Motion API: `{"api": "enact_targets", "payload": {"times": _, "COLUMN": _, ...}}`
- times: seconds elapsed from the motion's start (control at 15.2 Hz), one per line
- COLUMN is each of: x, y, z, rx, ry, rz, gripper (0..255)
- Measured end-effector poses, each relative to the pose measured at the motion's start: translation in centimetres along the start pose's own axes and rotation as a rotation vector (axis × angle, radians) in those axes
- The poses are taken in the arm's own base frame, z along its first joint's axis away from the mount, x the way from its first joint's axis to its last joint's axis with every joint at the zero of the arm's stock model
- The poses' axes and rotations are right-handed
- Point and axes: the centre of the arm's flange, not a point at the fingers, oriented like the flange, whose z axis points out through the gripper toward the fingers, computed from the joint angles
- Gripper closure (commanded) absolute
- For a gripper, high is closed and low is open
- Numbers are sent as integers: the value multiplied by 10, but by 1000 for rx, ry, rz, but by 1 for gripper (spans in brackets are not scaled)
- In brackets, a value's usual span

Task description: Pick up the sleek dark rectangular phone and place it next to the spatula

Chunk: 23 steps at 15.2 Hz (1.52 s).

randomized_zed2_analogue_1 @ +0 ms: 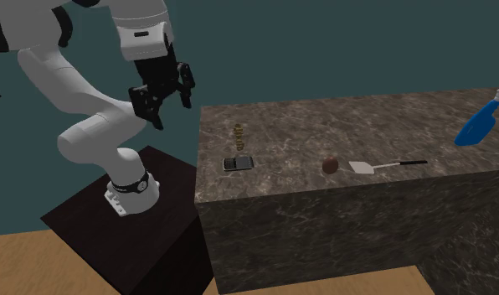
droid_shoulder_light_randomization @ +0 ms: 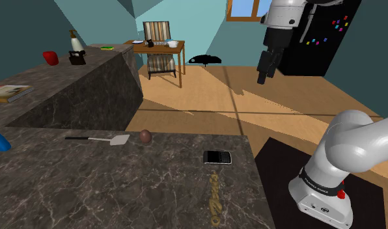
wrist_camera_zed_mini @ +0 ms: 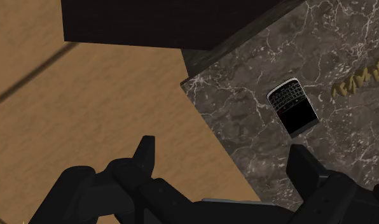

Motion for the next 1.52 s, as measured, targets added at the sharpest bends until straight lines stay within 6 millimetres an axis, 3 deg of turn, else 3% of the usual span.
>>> {"api": "enact_targets", "payload": {"times": 0.13, "x": 2, "y": -2, "z": 5, "rx": -1, "ry": 0, "rz": -9, "gripper": 0}}
{"api": "enact_targets", "payload": {"times": 0.4, "x": 8, "y": -30, "z": 40, "rx": -11, "ry": -1, "rz": -73, "gripper": 0}}
{"api": "enact_targets", "payload": {"times": 1.06, "x": 23, "y": -99, "z": 156, "rx": -40, "ry": -3, "rz": -252, "gripper": 0}}
{"api": "enact_targets", "payload": {"times": 1.52, "x": 20, "y": -151, "z": 239, "rx": -61, "ry": -3, "rz": -378, "gripper": 0}}
